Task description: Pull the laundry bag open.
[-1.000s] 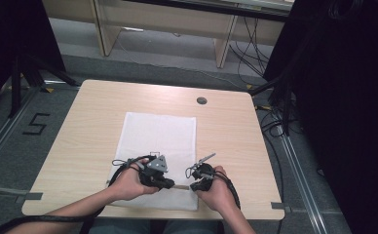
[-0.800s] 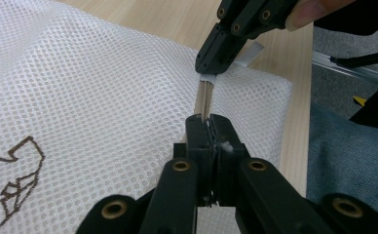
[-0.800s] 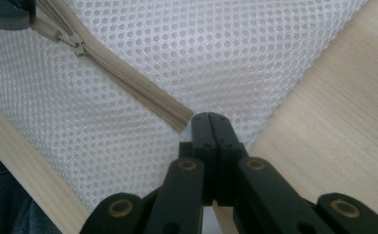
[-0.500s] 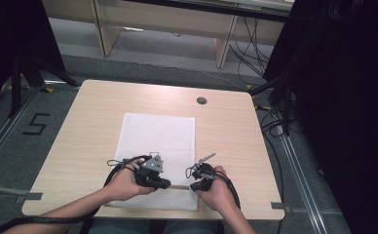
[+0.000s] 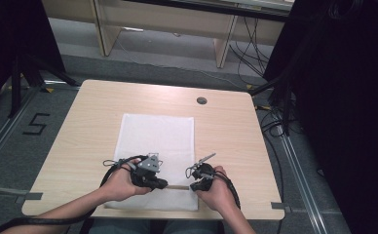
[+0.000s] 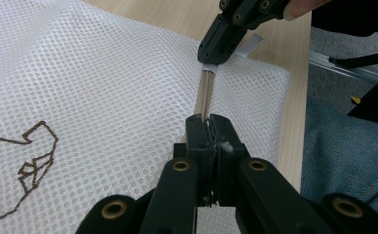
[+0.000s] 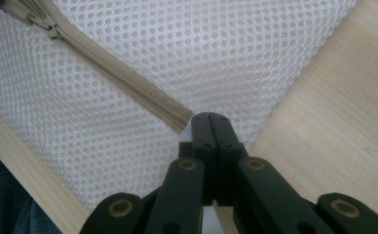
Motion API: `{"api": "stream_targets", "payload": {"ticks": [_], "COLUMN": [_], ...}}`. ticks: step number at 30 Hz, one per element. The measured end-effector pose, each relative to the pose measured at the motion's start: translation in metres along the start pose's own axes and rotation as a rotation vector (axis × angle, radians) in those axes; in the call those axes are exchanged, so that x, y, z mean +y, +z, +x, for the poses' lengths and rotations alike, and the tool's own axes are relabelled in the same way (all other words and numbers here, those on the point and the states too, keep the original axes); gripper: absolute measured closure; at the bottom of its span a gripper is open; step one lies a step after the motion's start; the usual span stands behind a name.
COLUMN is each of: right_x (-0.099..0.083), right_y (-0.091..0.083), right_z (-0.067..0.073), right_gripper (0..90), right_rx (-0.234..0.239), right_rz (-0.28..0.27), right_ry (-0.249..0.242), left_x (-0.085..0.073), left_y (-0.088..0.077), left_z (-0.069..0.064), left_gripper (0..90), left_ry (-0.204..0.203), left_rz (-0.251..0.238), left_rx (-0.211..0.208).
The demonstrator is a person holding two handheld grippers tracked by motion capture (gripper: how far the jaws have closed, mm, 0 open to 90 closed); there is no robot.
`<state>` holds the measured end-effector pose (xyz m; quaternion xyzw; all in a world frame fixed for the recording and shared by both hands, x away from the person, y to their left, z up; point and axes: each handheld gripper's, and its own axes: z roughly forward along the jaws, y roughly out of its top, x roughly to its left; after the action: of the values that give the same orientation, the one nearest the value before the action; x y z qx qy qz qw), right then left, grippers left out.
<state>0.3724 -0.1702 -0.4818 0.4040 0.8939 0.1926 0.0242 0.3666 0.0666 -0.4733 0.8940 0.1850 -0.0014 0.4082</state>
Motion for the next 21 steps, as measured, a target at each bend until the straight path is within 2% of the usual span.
{"api": "stream_targets", "payload": {"ticks": [3,7,8,9,11,13,15,16,19,21], "right_x": [0.000,0.000,0.001,0.001,0.001,0.001,0.001,0.001,0.001,0.001], "right_y": [0.000,-0.001,0.000,0.000,0.000,0.000,0.000,0.000,0.000,0.000], "right_z": [0.001,0.002,0.001,0.001,0.001,0.001,0.001,0.001,0.002,0.002], "right_gripper": [90.0,90.0,90.0,90.0,90.0,90.0,90.0,90.0,90.0,90.0], "right_rx": [-0.004,-0.011,-0.007,-0.005,-0.006,-0.006,-0.006,-0.007,-0.006,-0.006], "right_rz": [0.005,0.012,-0.001,-0.001,-0.001,-0.001,-0.001,-0.002,-0.001,-0.001], "right_ry": [0.016,0.025,0.001,0.004,0.002,0.003,0.003,0.003,0.008,0.008], "left_x": [-0.001,-0.002,-0.002,-0.003,-0.004,-0.004,-0.005,-0.006,-0.006,-0.007], "left_y": [-0.001,-0.003,-0.003,-0.004,-0.005,-0.006,-0.007,-0.007,-0.009,-0.011], "left_z": [-0.001,0.001,0.001,0.000,0.001,0.001,0.002,0.002,0.003,0.004], "left_gripper": [88.0,87.9,87.9,87.9,88.0,87.9,87.9,87.9,87.9,87.9], "left_ry": [-0.013,0.004,-0.001,-0.014,-0.006,-0.020,-0.006,-0.022,-0.002,-0.011], "left_rz": [0.006,0.010,0.008,0.013,0.007,0.010,0.007,0.004,0.014,0.015], "left_rx": [0.006,0.010,0.008,0.016,0.010,0.017,0.012,0.013,0.019,0.022]}}
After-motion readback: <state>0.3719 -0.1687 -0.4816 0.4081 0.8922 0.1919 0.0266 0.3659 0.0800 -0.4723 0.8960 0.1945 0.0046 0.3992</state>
